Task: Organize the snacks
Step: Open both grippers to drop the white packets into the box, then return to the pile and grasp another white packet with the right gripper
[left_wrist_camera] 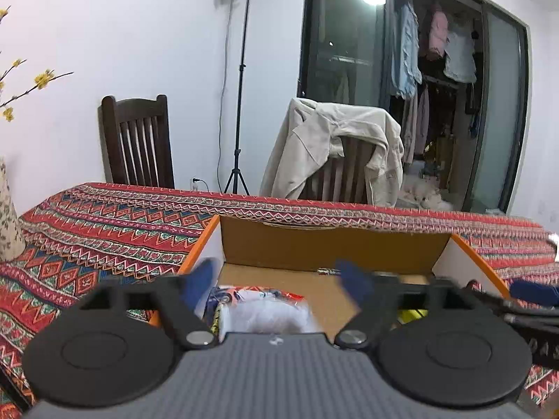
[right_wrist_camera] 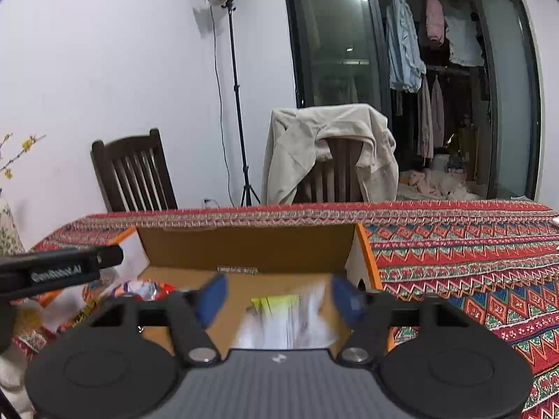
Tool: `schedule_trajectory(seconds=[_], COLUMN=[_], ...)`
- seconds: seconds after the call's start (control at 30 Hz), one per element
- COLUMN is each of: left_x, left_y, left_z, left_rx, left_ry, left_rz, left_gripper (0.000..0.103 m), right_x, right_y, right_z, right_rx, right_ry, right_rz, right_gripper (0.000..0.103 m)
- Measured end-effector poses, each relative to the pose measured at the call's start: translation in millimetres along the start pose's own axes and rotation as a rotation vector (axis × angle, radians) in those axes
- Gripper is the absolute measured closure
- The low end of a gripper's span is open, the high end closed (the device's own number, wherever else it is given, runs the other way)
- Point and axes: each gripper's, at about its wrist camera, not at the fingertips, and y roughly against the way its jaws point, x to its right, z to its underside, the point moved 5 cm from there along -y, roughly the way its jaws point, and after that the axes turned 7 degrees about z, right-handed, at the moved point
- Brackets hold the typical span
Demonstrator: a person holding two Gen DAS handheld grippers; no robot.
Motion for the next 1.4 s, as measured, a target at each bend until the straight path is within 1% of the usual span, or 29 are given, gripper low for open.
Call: schedule_trajectory(seconds=[0.07,0.17,0.47,0.57,0.73,0.83,0.97,1.07,1.17,1.27,1.4], left_x=[-3,-5,-4,-1,6,8,5,-1,-5,-8,-13], left_y=[4,6,14,27,54,69,86,98,111,121,136], left_z=[0,-1,-5,-10,-24,-31,-32,-27,-16,-4,15], left_rx=[0.031,0.031,0.044,0.063,0.102,0.116,0.121,0.107,0.092,0.068,0.041], left_ry=[0.01,0.029,0.027,0.017,0.027,0.032,0.028,0.033,0.018,-0.008,-0.011], left_rz=[-0.017,-0.011,-0.021,-0.022,0.007,0.037,0.041,0.055,0.05,0.045,0.051], left_gripper=[0.0,0.0,0.0,0.0,0.0,0.0,0.0,0.0,0.0,0.0,0.0], right_x=[0,-1,-1,-1,-4,-5,-3,1,7,12,22], right_y=[0,3,15,24,41,58,84,105,125,138,151], right_z=[2,4,1,-2,-10,-18,-22,-18,-7,9,33], right_rx=[0.002,0.004,0.027,0.046,0.073,0.102,0.125,0.137,0.139,0.117,0.084], right_ry=[0.0,0.006,0.006,0.004,0.018,0.026,0.036,0.053,0.072,0.088,0.102], right_rz=[-0.003,0.006,0.011,0.014,0.022,0.023,0.01,0.006,0.006,0.015,0.021], right_gripper=[0.0,0.0,0.0,0.0,0.0,0.0,0.0,0.0,0.0,0.0,0.0])
